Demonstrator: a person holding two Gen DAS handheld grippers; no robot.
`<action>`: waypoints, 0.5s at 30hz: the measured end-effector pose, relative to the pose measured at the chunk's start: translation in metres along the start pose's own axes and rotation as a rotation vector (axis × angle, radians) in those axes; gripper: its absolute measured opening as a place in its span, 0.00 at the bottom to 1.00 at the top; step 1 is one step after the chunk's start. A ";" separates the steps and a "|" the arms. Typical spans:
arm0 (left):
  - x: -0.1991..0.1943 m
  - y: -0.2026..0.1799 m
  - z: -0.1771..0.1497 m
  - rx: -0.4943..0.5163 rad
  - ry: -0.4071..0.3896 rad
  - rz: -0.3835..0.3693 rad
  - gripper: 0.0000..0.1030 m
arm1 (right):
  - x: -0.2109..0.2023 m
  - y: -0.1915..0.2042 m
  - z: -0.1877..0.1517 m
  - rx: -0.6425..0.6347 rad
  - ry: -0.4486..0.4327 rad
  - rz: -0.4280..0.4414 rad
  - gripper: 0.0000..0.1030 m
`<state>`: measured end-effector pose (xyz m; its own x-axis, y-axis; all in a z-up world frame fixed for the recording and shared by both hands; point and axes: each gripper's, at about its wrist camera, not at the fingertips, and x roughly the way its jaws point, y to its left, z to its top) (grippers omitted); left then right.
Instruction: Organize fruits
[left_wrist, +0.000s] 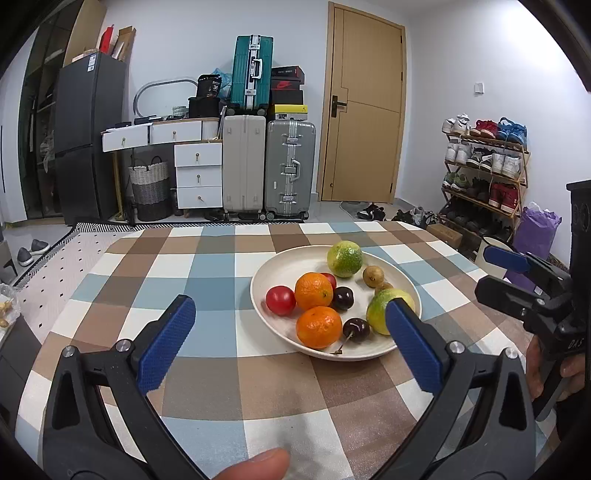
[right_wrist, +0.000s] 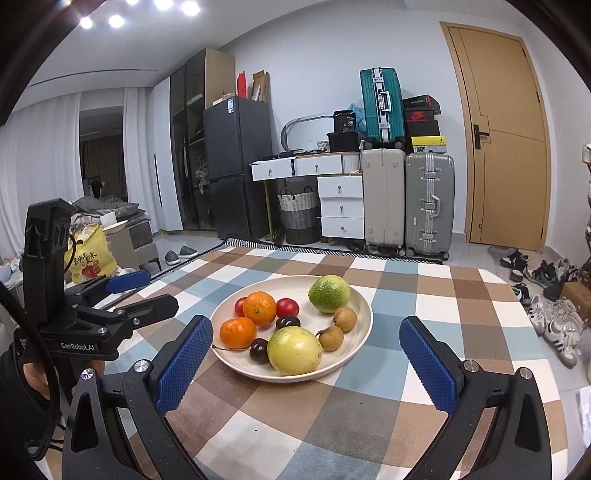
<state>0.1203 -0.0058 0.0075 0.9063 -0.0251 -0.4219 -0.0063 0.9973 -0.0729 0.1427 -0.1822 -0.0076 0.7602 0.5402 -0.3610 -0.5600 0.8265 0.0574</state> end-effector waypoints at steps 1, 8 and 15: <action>-0.001 0.000 0.001 -0.002 0.000 -0.002 1.00 | 0.000 0.000 0.000 -0.002 0.002 0.001 1.00; -0.001 0.000 0.000 0.001 -0.001 0.001 1.00 | 0.001 0.001 0.000 0.005 0.000 0.001 1.00; -0.002 0.001 0.002 0.000 -0.006 -0.001 1.00 | 0.001 0.000 0.000 0.004 -0.001 0.000 1.00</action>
<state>0.1192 -0.0050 0.0101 0.9086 -0.0261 -0.4168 -0.0050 0.9973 -0.0733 0.1429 -0.1816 -0.0080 0.7605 0.5402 -0.3604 -0.5588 0.8271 0.0606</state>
